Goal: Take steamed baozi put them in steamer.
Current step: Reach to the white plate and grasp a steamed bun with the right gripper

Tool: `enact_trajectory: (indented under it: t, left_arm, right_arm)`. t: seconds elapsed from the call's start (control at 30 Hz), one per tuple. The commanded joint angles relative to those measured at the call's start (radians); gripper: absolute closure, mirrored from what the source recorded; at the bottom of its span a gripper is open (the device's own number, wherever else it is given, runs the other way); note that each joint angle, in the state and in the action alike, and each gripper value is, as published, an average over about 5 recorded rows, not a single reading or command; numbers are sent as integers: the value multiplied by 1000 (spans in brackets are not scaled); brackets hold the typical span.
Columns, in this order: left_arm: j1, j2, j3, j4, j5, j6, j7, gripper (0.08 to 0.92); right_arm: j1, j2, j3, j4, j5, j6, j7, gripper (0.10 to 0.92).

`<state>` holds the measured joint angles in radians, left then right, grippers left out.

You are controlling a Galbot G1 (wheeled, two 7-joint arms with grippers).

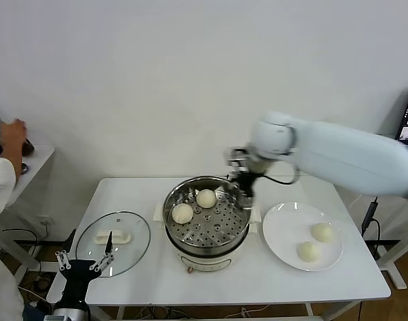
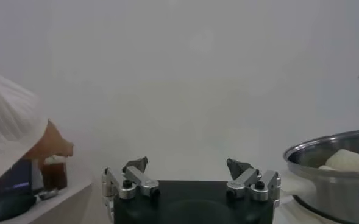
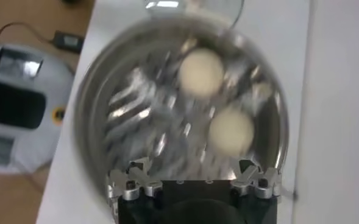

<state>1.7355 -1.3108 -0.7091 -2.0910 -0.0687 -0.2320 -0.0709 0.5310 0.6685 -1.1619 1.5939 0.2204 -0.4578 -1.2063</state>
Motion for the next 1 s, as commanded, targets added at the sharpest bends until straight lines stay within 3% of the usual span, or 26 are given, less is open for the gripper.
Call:
enact_trajectory:
  t: [0.03, 0.33, 1.0]
  left_arm:
    - [9, -2, 1, -2, 6, -1, 1, 177]
    - [20, -4, -11, -8, 19, 1, 3, 177]
    - [36, -15, -27, -3, 26, -9, 3, 177]
  right_arm:
    - [-325, -379, 235, 69, -295, 216, -105, 203]
    - [-764, -358, 564, -8, -387, 245, -20, 203]
    - [-850, -134, 618, -211, -471, 252, 124, 203]
